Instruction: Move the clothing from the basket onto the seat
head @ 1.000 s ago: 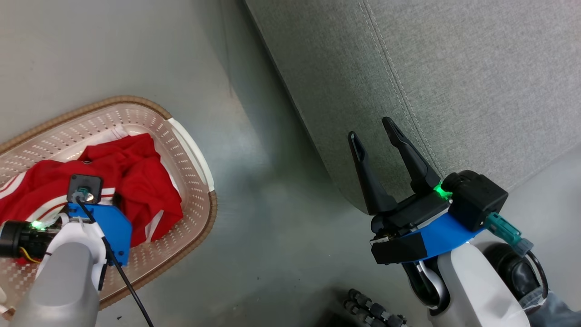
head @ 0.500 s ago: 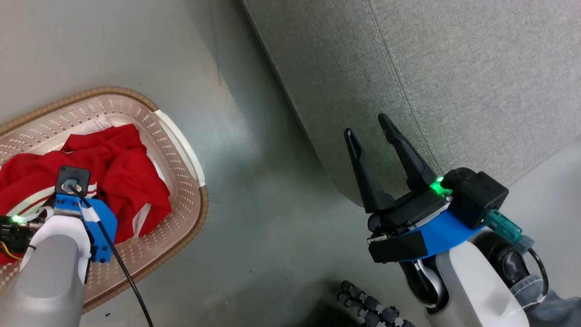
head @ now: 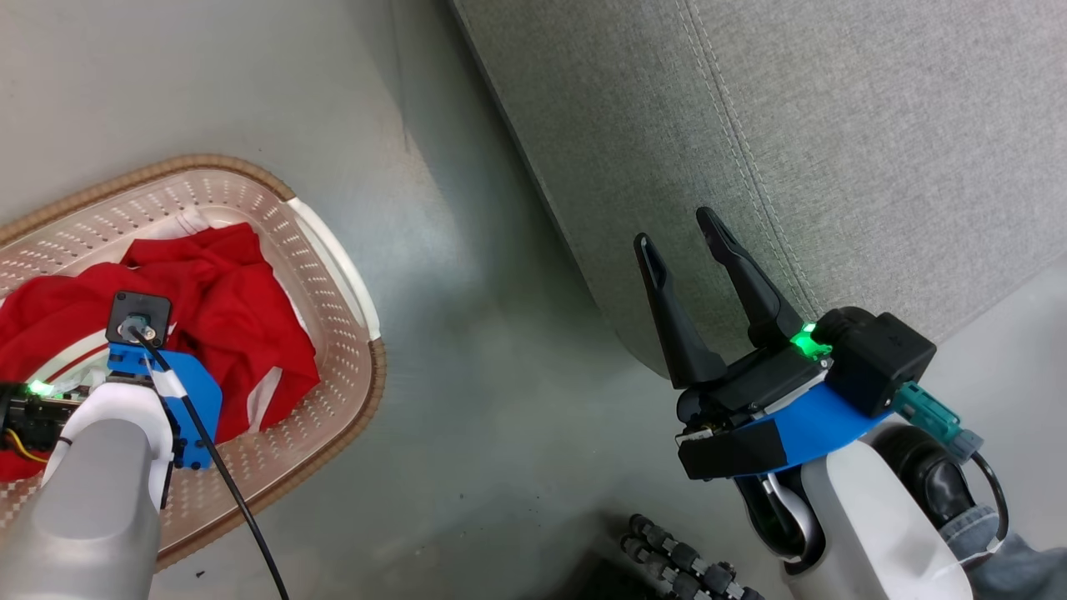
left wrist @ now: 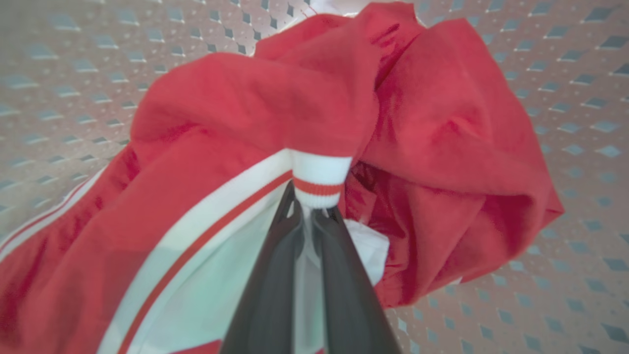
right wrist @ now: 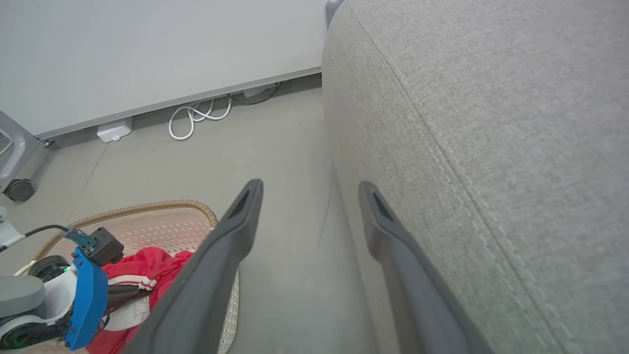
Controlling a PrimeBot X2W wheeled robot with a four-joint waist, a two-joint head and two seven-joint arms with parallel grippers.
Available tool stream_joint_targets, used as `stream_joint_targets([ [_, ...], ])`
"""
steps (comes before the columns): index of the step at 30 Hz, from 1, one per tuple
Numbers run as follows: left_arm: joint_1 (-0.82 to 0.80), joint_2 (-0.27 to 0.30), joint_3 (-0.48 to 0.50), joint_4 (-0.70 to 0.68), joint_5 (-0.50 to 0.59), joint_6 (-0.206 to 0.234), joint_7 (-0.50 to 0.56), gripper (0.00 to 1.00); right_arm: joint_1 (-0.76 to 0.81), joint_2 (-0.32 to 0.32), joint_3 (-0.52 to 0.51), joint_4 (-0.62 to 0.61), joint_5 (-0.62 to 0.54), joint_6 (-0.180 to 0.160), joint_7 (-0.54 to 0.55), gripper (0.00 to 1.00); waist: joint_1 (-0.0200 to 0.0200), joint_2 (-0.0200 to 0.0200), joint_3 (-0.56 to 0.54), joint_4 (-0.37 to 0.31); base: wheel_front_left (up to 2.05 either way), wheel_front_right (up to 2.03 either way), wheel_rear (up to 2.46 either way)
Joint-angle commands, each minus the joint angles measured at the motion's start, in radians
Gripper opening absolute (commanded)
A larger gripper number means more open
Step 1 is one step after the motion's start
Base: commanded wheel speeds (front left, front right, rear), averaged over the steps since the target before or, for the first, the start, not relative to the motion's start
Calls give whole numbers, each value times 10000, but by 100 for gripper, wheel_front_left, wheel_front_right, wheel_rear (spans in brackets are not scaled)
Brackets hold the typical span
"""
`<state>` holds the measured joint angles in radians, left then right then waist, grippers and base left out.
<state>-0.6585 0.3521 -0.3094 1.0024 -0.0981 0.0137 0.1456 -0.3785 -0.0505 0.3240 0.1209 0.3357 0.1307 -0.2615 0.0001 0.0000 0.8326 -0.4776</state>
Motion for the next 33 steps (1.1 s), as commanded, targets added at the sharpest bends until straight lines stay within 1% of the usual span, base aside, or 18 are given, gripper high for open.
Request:
stream_joint_targets([
  [1, -93, 39, -22, -62, -49, -50, -102, 0, -163, 4, 4, 29, -37, 1, -50, 100, -1, 0, -37, 35, 0, 0, 0],
  [6, -27, -169, -70, -64, -210, -133, -465, 0, -210, 2, -81, 98, -262, 1, -50, 100, -1, 0, -347, 311, 0, 0, 0],
  [12, 159, -773, -122, 47, -463, -235, -1158, 0, -88, -1, -283, 223, -764, 1, -49, 100, -1, 0, -1151, 967, 0, 0, 0],
  [16, 372, -1376, -155, 145, -736, -460, -1917, 0, 43, -4, -436, 405, -1164, 1, -49, 100, -1, 0, -1946, 1539, 0, 0, 0],
  [22, 793, -2070, -123, 545, -1126, -694, -2982, 0, 352, -10, -578, 754, -1734, 1, -49, 100, -1, 0, -3313, 2341, 0, 0, 0],
  [27, 1207, -2452, -220, 837, -1461, -1093, -3565, 0, 676, -10, -593, 1065, -2078, 1, -43, 100, -1, 0, -4479, 2856, 0, 0, 0],
  [33, 1578, -2760, -526, 856, -1737, -1362, -3914, 0, 1081, -10, -666, 1312, -2197, 1, 109, 100, -1, 0, -5792, 3377, 0, 0, 0],
])
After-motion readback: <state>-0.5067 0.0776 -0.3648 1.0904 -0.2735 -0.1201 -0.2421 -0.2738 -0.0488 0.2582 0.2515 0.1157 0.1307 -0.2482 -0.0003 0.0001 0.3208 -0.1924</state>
